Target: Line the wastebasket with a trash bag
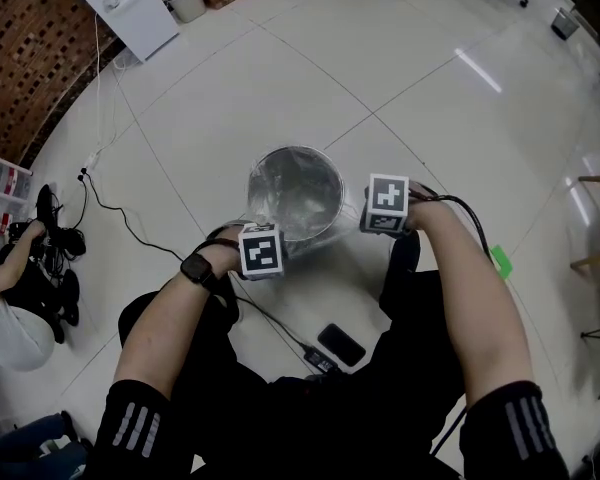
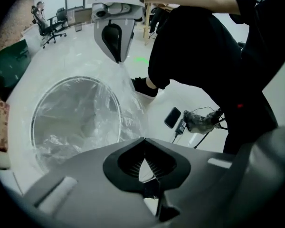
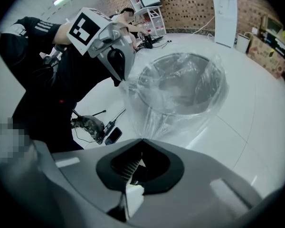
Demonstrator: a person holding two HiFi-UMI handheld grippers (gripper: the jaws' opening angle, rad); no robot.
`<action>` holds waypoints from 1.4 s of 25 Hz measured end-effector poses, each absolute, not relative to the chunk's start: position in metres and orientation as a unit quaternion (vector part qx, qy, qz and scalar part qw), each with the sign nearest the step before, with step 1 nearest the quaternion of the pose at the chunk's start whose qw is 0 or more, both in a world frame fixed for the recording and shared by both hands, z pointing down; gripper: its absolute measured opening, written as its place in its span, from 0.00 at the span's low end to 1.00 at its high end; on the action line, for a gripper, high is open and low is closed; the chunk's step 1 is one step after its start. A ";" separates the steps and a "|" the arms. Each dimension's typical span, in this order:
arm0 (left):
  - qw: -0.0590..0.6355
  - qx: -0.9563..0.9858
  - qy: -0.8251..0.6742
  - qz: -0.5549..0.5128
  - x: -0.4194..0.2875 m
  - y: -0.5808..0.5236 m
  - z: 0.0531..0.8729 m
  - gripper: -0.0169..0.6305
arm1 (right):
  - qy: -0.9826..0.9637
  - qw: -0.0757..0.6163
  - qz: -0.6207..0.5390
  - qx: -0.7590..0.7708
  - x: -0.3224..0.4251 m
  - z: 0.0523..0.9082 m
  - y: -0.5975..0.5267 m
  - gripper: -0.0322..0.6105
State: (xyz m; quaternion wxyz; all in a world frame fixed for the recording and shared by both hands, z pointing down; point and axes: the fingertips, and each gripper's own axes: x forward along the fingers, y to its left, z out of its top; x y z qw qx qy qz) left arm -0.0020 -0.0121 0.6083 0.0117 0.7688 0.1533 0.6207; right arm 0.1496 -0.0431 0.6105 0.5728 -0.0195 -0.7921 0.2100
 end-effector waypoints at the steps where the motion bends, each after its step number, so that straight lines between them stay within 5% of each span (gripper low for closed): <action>1: 0.014 0.762 0.155 0.629 -0.006 -0.010 0.615 0.02 | -0.791 0.572 0.216 -0.020 0.150 0.613 -0.042 0.06; 12: 0.023 0.752 0.154 0.640 -0.016 -0.006 0.656 0.07 | -0.759 0.618 0.204 -0.001 0.139 0.656 -0.050 0.06; 15: 0.025 0.750 0.158 0.641 -0.022 -0.006 0.654 0.15 | -0.762 0.612 0.214 -0.006 0.137 0.651 -0.056 0.06; 23: 0.097 0.760 0.161 0.623 -0.044 -0.015 0.573 0.21 | -0.768 0.603 0.214 0.008 0.155 0.618 -0.069 0.22; 35: 0.090 0.810 -0.053 0.577 -0.091 -0.156 0.558 0.21 | -0.791 0.557 0.250 0.040 0.181 0.590 -0.084 0.29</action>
